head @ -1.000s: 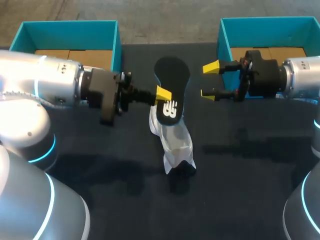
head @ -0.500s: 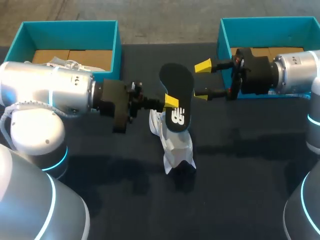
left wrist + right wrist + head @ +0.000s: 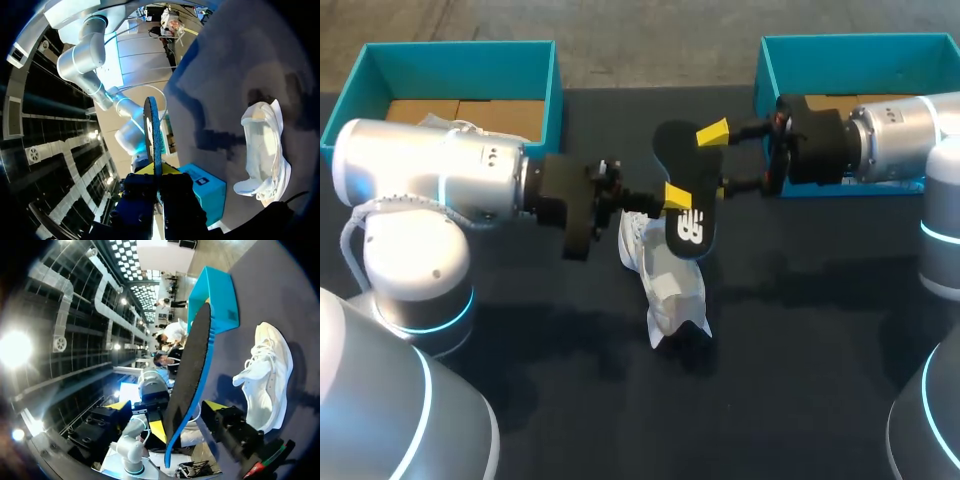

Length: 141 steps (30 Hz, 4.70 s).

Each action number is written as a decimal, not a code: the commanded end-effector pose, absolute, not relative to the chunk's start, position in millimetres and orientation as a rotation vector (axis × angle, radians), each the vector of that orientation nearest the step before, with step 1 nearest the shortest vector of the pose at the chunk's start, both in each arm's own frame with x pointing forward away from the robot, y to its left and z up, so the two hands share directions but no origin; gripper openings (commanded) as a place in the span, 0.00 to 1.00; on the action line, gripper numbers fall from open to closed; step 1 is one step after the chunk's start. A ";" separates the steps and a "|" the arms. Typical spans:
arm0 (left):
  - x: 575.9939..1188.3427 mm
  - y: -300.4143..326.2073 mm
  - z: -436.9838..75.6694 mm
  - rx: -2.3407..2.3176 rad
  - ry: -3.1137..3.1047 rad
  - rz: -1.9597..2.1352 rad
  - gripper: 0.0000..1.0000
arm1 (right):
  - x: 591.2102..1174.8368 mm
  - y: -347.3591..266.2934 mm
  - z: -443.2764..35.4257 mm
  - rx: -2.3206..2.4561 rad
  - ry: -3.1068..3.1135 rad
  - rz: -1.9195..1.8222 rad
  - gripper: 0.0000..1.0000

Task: Take the shoe out of the shoebox, open the shoe tongue, remove and reinsert the insole, then place the shoe into the shoebox

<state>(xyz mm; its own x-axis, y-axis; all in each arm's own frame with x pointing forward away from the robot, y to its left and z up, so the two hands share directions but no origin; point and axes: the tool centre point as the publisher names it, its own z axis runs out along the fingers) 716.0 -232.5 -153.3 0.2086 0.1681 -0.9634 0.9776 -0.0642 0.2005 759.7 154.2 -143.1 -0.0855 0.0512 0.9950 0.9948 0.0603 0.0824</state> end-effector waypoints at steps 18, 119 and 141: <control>711.7 -239.3 -155.9 1.470 1.147 -1.015 0.00 | 759.6 158.2 -145.9 -1.158 -1.333 -1.196 0.05; 792.4 -193.2 -79.2 2.398 2.216 -0.229 1.00 | 758.3 181.5 -213.1 -1.207 -1.358 -1.056 0.00; 798.1 -206.2 -74.4 2.353 2.175 -0.271 1.00 | 763.1 178.7 -211.2 -1.203 -1.364 -1.054 0.00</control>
<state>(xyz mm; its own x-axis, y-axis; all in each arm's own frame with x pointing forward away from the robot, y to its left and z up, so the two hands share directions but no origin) 798.6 -209.0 -74.0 0.0717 0.9952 -0.0663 0.9817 -0.0822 -0.1716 762.5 178.4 -212.2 -0.0141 0.1229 0.9923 0.9920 0.1259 -0.0015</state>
